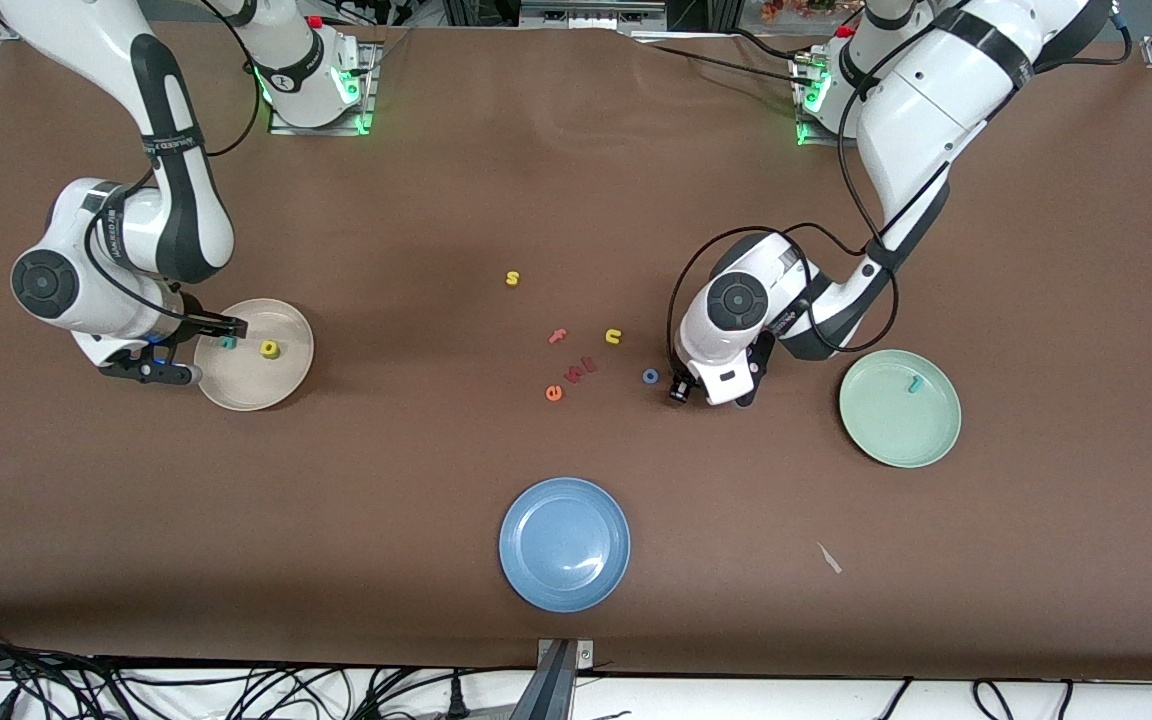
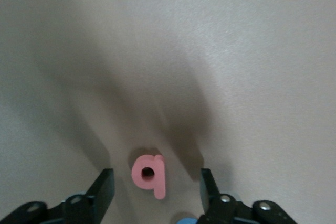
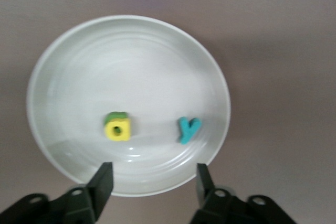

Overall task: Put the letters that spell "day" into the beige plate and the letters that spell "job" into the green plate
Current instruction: 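Place the cyan y on the cream plate while the left gripper grasps pink q, then return the right arm to rest while the left gripper carries the pink q, then lower the pink q onto the green plate and open the left gripper, then move the left gripper over the blue o and lower it, then grasp the blue o with the left gripper and lift it, then carry the blue o to the green plate and open the left gripper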

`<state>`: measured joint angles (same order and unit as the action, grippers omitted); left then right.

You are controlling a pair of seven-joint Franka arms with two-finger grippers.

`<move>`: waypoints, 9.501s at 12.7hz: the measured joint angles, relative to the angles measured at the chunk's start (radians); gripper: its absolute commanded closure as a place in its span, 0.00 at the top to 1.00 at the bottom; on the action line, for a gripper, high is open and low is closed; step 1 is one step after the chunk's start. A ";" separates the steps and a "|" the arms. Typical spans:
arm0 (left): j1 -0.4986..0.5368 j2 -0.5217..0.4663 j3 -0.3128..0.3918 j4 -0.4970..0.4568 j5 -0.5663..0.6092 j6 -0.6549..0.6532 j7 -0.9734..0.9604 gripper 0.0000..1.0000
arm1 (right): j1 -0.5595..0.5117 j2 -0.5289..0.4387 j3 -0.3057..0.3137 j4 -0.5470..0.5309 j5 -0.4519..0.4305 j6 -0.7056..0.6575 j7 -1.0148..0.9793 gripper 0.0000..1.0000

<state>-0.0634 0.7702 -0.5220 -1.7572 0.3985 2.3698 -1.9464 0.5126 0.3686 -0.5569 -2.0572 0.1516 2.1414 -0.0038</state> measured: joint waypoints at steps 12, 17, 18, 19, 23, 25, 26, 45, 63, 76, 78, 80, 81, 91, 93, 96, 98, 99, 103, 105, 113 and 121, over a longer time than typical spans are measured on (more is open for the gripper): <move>0.017 -0.037 0.001 0.015 0.015 -0.083 0.082 0.00 | 0.019 0.018 0.144 0.337 0.042 -0.369 0.267 1.00; 0.081 -0.128 0.001 0.022 0.016 -0.263 0.454 0.00 | -0.201 -0.023 0.392 0.363 -0.011 -0.383 0.267 1.00; 0.094 -0.130 0.001 0.022 0.016 -0.269 0.507 0.00 | -0.274 -0.042 0.456 0.366 -0.032 -0.389 0.266 1.00; 0.109 -0.130 0.002 0.021 0.016 -0.271 0.561 0.00 | -0.318 -0.063 0.486 0.367 -0.050 -0.394 0.262 1.00; 0.192 -0.135 0.004 0.022 0.016 -0.284 0.754 0.00 | -0.392 -0.162 0.510 0.369 -0.084 -0.470 0.229 1.00; 0.259 -0.150 0.005 0.023 0.016 -0.286 0.876 0.00 | -0.429 -0.228 0.542 0.370 -0.132 -0.547 0.202 1.00; 0.297 -0.154 0.006 0.023 0.016 -0.288 0.949 0.00 | -0.456 -0.258 0.572 0.371 -0.152 -0.575 0.174 1.00; 0.449 -0.039 0.060 0.036 0.016 -0.219 1.355 1.00 | -0.475 -0.307 0.567 0.463 -0.156 -0.643 0.140 1.00; 0.236 -0.070 -0.176 0.054 -0.022 -0.241 0.670 0.76 | -0.469 -0.289 0.563 0.463 -0.156 -0.550 0.171 1.00; -0.080 0.027 -0.004 0.053 -0.022 0.004 0.428 0.56 | -0.468 -0.283 0.562 0.463 -0.156 -0.540 0.172 1.00; -0.080 0.027 -0.002 0.054 -0.022 0.004 0.428 0.55 | -0.466 -0.283 0.562 0.463 -0.156 -0.540 0.172 1.00; -0.080 0.027 0.000 0.054 -0.022 0.004 0.428 0.53 | -0.457 -0.283 0.563 0.463 -0.157 -0.539 0.172 1.00; -0.080 0.027 0.002 0.054 -0.022 0.004 0.428 0.52 | -0.452 -0.283 0.563 0.463 -0.158 -0.539 0.172 1.00; -0.090 0.030 0.005 0.081 -0.022 0.008 0.428 0.48 | -0.448 -0.283 0.563 0.463 -0.158 -0.538 0.172 1.00; -0.098 0.037 0.013 0.080 -0.020 0.007 0.428 0.34 | -0.448 -0.283 0.563 0.463 -0.158 -0.538 0.172 1.00; -0.104 0.039 0.023 0.080 -0.013 0.004 0.428 0.10 | -0.448 -0.283 0.563 0.463 -0.158 -0.538 0.172 1.00; -0.104 0.038 0.024 0.080 -0.012 0.003 0.428 0.06 | -0.448 -0.283 0.563 0.463 -0.158 -0.538 0.172 1.00; -0.104 0.038 0.024 0.081 -0.012 0.003 0.428 0.06 | -0.448 -0.283 0.563 0.463 -0.158 -0.538 0.172 1.00; -0.100 0.033 0.035 0.090 -0.008 -0.027 0.429 0.06 | -0.447 -0.283 0.563 0.463 -0.158 -0.538 0.172 1.00; -0.096 0.007 0.036 0.100 -0.005 -0.096 0.443 0.06 | -0.447 -0.283 0.563 0.463 -0.158 -0.538 0.172 1.00; 0.073 -0.140 0.043 0.102 -0.005 -0.359 0.871 0.05 | -0.446 -0.283 0.563 0.463 -0.158 -0.538 0.172 1.00; 0.308 -0.153 0.049 -0.009 -0.005 -0.367 1.204 0.04 | -0.444 -0.282 0.563 0.463 -0.158 -0.538 0.172 1.00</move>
<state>0.2450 0.6170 -0.4733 -1.7663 0.3939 2.0030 -0.7427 0.0682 0.0863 0.0058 -1.5945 -0.0068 1.6034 0.1687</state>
